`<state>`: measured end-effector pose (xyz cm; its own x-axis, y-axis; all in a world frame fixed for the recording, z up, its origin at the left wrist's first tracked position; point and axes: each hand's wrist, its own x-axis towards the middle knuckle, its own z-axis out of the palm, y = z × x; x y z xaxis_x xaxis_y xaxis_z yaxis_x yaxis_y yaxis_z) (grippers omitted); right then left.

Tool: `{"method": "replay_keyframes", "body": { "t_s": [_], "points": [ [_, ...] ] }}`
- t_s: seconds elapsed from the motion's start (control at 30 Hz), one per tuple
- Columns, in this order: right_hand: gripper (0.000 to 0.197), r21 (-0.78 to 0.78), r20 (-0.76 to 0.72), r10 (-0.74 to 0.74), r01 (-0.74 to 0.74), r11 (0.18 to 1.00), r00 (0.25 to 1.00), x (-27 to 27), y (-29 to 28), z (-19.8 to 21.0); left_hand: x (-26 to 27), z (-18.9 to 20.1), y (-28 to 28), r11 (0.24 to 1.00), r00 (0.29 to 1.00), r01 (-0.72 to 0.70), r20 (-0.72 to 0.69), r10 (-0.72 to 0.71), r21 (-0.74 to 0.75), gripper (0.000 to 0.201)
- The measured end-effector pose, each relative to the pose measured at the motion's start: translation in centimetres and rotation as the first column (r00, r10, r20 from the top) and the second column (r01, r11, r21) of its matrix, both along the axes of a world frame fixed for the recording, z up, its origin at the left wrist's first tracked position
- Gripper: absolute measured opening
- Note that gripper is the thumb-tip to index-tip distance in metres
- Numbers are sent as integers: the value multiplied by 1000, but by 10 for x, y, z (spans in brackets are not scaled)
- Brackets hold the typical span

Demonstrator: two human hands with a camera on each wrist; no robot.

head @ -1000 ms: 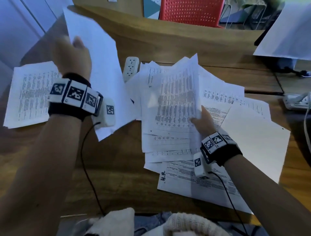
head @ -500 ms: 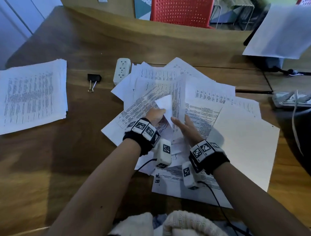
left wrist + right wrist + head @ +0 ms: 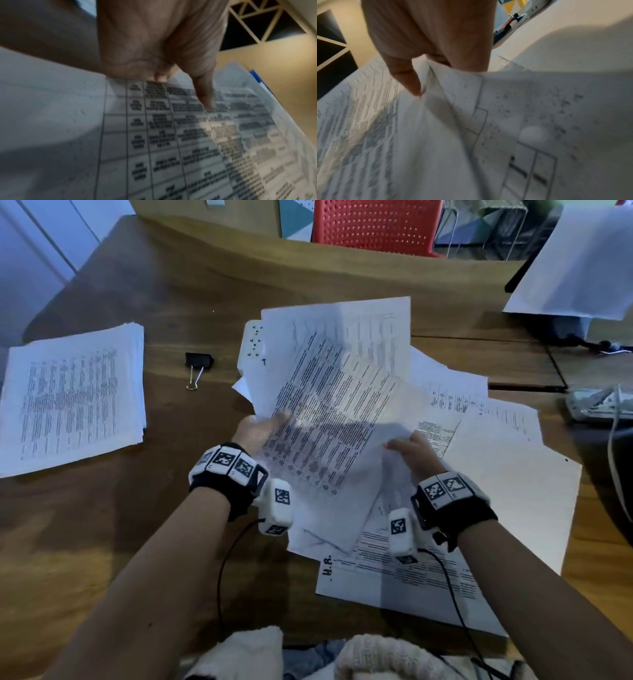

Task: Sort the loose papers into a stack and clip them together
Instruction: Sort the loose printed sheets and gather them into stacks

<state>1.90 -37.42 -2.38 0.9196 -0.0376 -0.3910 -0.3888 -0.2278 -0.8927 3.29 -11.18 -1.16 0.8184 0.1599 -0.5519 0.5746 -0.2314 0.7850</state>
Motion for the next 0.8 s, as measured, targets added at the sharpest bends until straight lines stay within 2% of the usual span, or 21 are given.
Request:
{"method": "replay_keyframes", "body": {
  "t_s": [0.07,0.1,0.17,0.2,0.27,0.33,0.37,0.43,0.47,0.5,0.57,0.6,0.63,0.7,0.8],
  "points": [
    [20,67,-38,-160,162,984,986,3,2,-4,-6,0,0,992,995,94,-22,-97,-87,39],
    [21,87,-66,-217,222,971,974,4,4,-7,-8,-1,-3,988,992,119,-29,-122,-94,39],
    [38,90,-87,-251,258,962,964,1,8,-9,-10,-9,-6,991,994,112,26,-110,-73,45],
    [42,68,-44,-234,237,969,971,-1,10,-11,-11,-14,-7,996,995,76,64,-73,-50,43],
    [51,-37,84,-114,117,992,990,-9,13,-13,-15,-22,-10,994,992,-84,93,90,-71,30],
    [27,-186,132,60,-35,982,989,-15,18,-18,-14,-34,-11,969,975,-214,32,219,-122,23],
    [14,-256,118,110,-77,964,987,-17,20,-22,-14,-37,-12,966,973,-229,-24,228,-119,22],
    [16,-409,92,98,-52,911,991,-22,21,-21,-13,-48,-12,982,983,-169,-84,162,-88,34],
    [21,-523,103,51,10,852,993,-24,20,-15,-14,-50,-14,989,988,-138,-75,134,-59,51],
    [27,-654,131,-3,89,751,991,-25,15,-13,-16,-51,-14,993,991,-118,-64,117,-18,60],
    [51,-842,72,-108,118,526,992,-28,-1,-9,-19,-48,-12,992,995,-92,-39,96,80,40],
    [63,-871,-6,-170,78,485,985,-29,-9,-9,-19,-51,-9,989,996,-84,-29,88,123,32],
    [71,-869,-60,-230,62,490,971,-30,-16,-10,-20,-51,-8,987,997,-78,-17,81,139,28],
    [66,-854,-62,-315,113,507,947,-34,-24,-13,-22,-54,-5,991,998,-67,5,67,118,24],
    [50,-844,-12,-396,203,497,918,-31,-36,-14,-27,-56,-2,993,995,-96,-1,96,63,43]
  ]
}}
